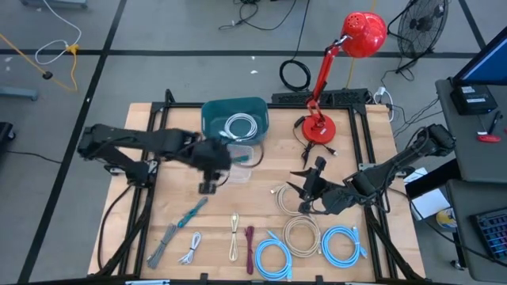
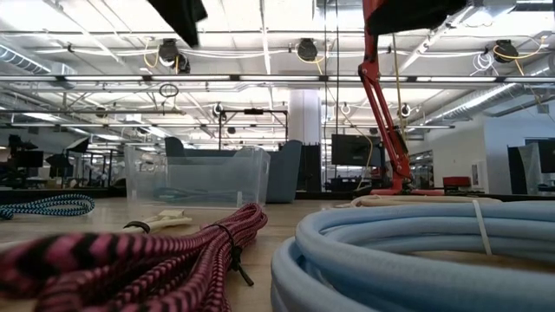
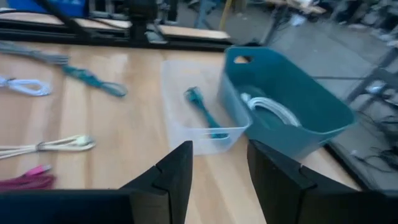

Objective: Pick & Place USB Port
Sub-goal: Put the top light brown USB cable into the dark blue bin

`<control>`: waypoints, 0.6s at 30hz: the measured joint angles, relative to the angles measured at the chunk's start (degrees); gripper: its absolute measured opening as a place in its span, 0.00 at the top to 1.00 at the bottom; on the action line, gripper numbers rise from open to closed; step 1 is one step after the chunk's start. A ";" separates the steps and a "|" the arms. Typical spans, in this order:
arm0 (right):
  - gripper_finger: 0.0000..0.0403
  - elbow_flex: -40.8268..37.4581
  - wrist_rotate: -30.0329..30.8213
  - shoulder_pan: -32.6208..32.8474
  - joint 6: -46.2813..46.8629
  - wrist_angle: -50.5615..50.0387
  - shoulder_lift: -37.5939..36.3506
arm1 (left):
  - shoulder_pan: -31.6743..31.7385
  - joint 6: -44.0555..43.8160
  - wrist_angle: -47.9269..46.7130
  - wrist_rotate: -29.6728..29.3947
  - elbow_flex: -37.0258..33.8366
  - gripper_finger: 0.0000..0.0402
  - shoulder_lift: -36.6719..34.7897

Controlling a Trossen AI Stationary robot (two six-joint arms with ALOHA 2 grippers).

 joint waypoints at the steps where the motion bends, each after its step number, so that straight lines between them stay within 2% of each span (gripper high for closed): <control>1: 0.64 0.00 -1.04 0.00 -0.01 0.13 0.00 | -1.87 -1.31 0.16 0.52 -0.36 0.70 -0.73; 8: 0.64 0.00 -2.66 -0.09 -0.59 1.27 0.00 | -19.39 -16.39 1.26 -0.70 -7.94 0.70 -4.05; 13: 0.64 0.00 -2.63 -0.10 -1.71 2.17 0.00 | -31.37 -31.99 6.04 -6.84 -15.53 0.70 -4.10; 18: 0.64 0.00 -2.63 -0.13 -1.81 2.27 0.00 | -38.99 -48.35 12.51 -14.91 -24.22 0.70 -4.10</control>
